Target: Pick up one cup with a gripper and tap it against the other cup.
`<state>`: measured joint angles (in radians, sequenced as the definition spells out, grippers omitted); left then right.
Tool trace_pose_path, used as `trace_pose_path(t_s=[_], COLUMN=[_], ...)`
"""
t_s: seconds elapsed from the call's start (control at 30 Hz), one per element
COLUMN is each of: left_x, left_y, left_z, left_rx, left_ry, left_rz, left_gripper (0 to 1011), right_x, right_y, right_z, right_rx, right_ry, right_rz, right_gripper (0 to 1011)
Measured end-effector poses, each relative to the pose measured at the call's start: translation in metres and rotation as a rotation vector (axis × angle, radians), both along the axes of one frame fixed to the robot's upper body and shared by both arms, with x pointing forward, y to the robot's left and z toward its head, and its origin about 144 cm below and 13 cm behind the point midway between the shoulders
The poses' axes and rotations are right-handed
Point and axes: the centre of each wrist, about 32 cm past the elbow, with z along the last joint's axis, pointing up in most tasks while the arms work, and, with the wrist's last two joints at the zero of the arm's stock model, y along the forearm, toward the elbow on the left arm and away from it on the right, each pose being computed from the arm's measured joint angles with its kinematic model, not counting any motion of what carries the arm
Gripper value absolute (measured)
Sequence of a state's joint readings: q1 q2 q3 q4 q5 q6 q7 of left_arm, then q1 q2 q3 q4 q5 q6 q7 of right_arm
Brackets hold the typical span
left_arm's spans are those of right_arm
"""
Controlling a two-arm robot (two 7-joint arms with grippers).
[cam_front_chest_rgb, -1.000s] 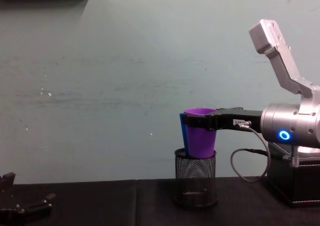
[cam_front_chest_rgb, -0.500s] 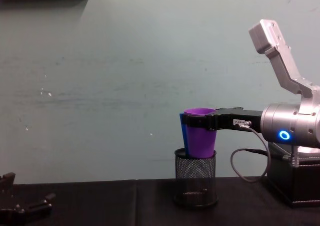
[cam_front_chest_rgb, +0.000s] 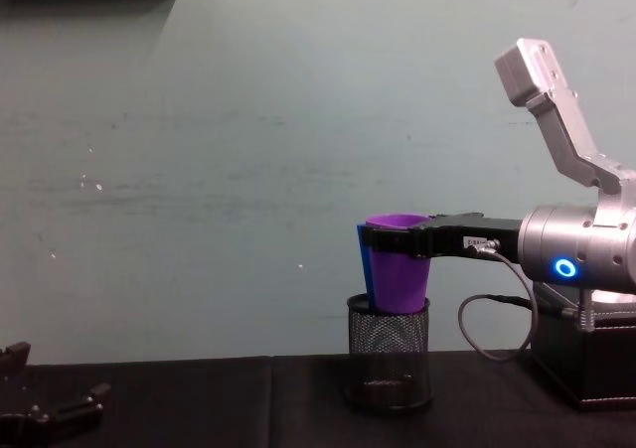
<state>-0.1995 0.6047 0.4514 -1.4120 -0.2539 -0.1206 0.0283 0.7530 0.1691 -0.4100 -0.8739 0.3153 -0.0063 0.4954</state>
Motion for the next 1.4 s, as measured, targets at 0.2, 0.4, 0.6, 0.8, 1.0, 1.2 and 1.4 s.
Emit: trace_pose_path(t_s=[0.2,0.4,0.6,0.8,1.0,1.2,1.4], left_x=[0.0,0.0,0.0,0.0,0.0,0.0,0.0], left_y=[0.0,0.0,0.0,0.0,0.0,0.0,0.0], left_z=[0.0,0.0,0.0,0.0,0.0,0.0,0.0], left_rx=[0.0,0.0,0.0,0.0,0.0,0.0,0.0], left_ry=[0.0,0.0,0.0,0.0,0.0,0.0,0.0], left_rz=[0.0,0.0,0.0,0.0,0.0,0.0,0.0], left_gripper=[1000,1000,1000,1000,1000,1000,1000], right_x=[0.0,0.0,0.0,0.0,0.0,0.0,0.0], right_y=[0.0,0.0,0.0,0.0,0.0,0.0,0.0], right_z=[0.0,0.0,0.0,0.0,0.0,0.0,0.0], right_rx=[0.0,0.0,0.0,0.0,0.0,0.0,0.0], right_ry=[0.0,0.0,0.0,0.0,0.0,0.0,0.0], right_rz=[0.0,0.0,0.0,0.0,0.0,0.0,0.0], right_gripper=[736,736,736,735,736,736,736])
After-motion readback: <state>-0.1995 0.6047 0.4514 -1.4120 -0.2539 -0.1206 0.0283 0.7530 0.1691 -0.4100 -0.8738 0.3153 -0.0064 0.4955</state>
